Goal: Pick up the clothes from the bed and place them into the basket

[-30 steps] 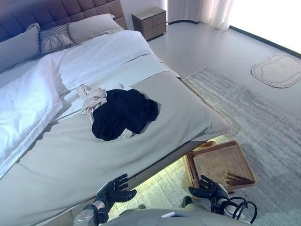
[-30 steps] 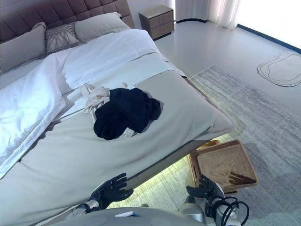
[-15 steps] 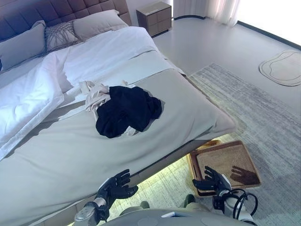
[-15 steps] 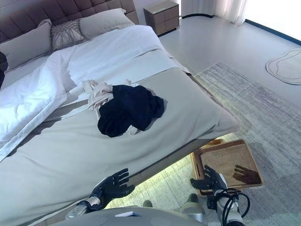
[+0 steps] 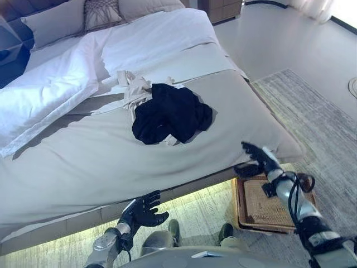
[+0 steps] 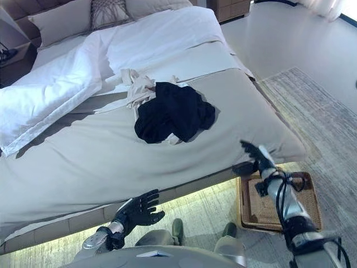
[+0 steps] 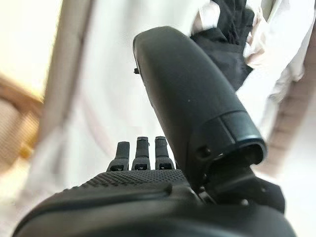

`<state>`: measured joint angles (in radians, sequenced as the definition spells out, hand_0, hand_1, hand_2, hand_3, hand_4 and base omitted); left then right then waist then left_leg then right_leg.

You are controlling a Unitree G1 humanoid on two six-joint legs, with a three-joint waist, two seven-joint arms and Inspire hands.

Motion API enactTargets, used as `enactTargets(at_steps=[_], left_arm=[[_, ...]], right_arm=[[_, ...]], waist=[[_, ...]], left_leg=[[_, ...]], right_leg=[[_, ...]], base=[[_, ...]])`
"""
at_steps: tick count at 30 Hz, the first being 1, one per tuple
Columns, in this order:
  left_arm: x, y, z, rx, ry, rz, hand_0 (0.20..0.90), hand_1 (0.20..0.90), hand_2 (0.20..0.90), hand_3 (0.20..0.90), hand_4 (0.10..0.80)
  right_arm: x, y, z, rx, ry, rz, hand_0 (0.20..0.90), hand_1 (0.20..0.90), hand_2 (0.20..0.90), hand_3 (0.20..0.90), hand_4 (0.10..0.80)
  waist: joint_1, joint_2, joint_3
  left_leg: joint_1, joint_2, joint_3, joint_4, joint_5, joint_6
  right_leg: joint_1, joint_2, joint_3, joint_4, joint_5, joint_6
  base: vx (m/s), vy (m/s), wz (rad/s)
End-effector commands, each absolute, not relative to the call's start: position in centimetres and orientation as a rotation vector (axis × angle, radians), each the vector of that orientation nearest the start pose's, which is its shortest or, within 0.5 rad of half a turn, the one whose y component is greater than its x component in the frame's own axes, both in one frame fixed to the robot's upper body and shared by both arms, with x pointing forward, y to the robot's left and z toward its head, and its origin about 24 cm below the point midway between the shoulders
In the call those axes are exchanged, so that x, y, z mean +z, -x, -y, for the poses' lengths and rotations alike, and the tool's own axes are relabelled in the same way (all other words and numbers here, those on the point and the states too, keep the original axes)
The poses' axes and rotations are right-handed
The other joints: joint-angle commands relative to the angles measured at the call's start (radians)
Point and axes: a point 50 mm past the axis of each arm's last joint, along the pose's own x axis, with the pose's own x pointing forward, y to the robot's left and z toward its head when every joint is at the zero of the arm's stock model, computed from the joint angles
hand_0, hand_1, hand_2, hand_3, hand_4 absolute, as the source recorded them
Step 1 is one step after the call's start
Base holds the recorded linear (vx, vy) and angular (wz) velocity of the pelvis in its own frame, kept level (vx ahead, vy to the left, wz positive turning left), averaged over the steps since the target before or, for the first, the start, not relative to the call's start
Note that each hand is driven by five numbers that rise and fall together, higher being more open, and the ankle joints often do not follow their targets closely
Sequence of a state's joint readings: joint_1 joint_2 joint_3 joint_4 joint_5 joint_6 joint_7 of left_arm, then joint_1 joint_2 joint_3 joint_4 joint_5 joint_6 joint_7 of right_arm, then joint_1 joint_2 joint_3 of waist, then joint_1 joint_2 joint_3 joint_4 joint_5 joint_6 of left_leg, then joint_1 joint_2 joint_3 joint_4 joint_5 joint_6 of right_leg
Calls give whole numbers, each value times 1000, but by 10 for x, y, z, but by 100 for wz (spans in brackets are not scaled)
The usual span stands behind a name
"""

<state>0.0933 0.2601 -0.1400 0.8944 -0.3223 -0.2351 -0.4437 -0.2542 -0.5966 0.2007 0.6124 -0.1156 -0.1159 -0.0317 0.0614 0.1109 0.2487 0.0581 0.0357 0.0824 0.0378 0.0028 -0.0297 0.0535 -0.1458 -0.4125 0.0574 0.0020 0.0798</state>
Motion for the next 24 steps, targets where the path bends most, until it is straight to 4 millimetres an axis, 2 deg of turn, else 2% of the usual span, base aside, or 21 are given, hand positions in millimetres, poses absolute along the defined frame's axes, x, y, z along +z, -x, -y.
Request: enactTargets(at_steps=[1, 2, 3, 5, 6, 8, 11, 16, 22, 23, 24], left_arm=[[-97, -168, -228, -354, 49, -618, 900, 900, 900, 900, 800], [-93, -173, -228, -365, 27, -602, 900, 900, 900, 900, 800], [-86, -185, -227, -362, 24, -565, 900, 900, 900, 900, 800], [-76, -204, -226, -347, 10, -515, 900, 900, 900, 900, 800], [-70, -212, -225, -338, -10, -485, 900, 900, 900, 900, 800], [-54, -231, -220, -323, -61, -392, 900, 900, 900, 900, 800], [-41, -242, -215, -361, -111, -328, 900, 900, 900, 900, 800], [-31, -242, -213, -382, -115, -260, 900, 900, 900, 900, 800], [-20, -241, -209, -387, -82, -191, 900, 900, 900, 900, 800], [-19, -240, -209, -388, -81, -186, 900, 900, 900, 900, 800], [-15, -240, -209, -396, -79, -163, 900, 900, 900, 900, 800]], right_arm=[[82, -321, 241, 29, 894, 62, 900, 900, 900, 900, 800], [96, -331, 238, -6, 917, 91, 900, 900, 900, 900, 800], [113, -344, 232, -40, 936, 130, 900, 900, 900, 900, 800], [132, -354, 229, -83, 979, 180, 900, 900, 900, 900, 800], [147, -359, 232, -108, 1003, 201, 900, 900, 900, 900, 800], [196, -374, 239, -192, 1063, 274, 900, 900, 900, 900, 800], [242, -381, 251, -289, 1093, 314, 900, 900, 900, 900, 800], [271, -384, 259, -382, 1129, 315, 900, 900, 900, 900, 800], [287, -386, 265, -468, 1150, 302, 900, 900, 900, 900, 800], [289, -386, 265, -478, 1153, 302, 900, 900, 900, 900, 800], [297, -387, 265, -512, 1150, 309, 900, 900, 900, 900, 800]], waist=[[35, -66, -7], [29, -70, 18], [21, -78, 45], [12, -82, 72], [18, -85, 89], [44, -90, 137], [72, -75, 182], [109, -50, 210], [142, -21, 236], [146, -21, 242], [160, -14, 257]], left_leg=[[-52, -33, 14, 165, -148, 62], [-67, -34, -4, 196, -161, 67], [-95, -35, -25, 232, -171, 61], [-135, -29, -46, 261, -181, 54], [-169, -26, -50, 297, -183, 48], [-263, -25, -53, 373, -187, 37], [-356, -25, -63, 438, -189, 34], [-427, -42, -86, 465, -175, 37], [-505, -67, -99, 528, -178, 39], [-507, -71, -100, 556, -212, 37], [-546, -80, -100, 600, -221, 42]], right_leg=[[-135, -61, 114, 425, -128, -10], [-195, -58, 149, 466, -114, -3], [-231, -47, 188, 424, -103, -3], [-246, -31, 226, 369, -119, -12], [-244, -20, 223, 362, -134, -28], [-281, -19, 199, 374, -147, -54], [-355, -24, 176, 456, -176, -81], [-438, -42, 143, 568, -219, -113], [-505, -66, 120, 669, -259, -143], [-509, -69, 129, 704, -294, -137], [-542, -78, 124, 753, -308, -145]], base=[[28, -13, 16], [-33, -110, 25], [-122, -188, 40], [-137, -189, 52], [-183, -182, 76], [-283, -164, 77], [-190, -88, 24], [-44, -23, 27], [15, 9, 26], [49, -20, 20], [56, -20, 14]])
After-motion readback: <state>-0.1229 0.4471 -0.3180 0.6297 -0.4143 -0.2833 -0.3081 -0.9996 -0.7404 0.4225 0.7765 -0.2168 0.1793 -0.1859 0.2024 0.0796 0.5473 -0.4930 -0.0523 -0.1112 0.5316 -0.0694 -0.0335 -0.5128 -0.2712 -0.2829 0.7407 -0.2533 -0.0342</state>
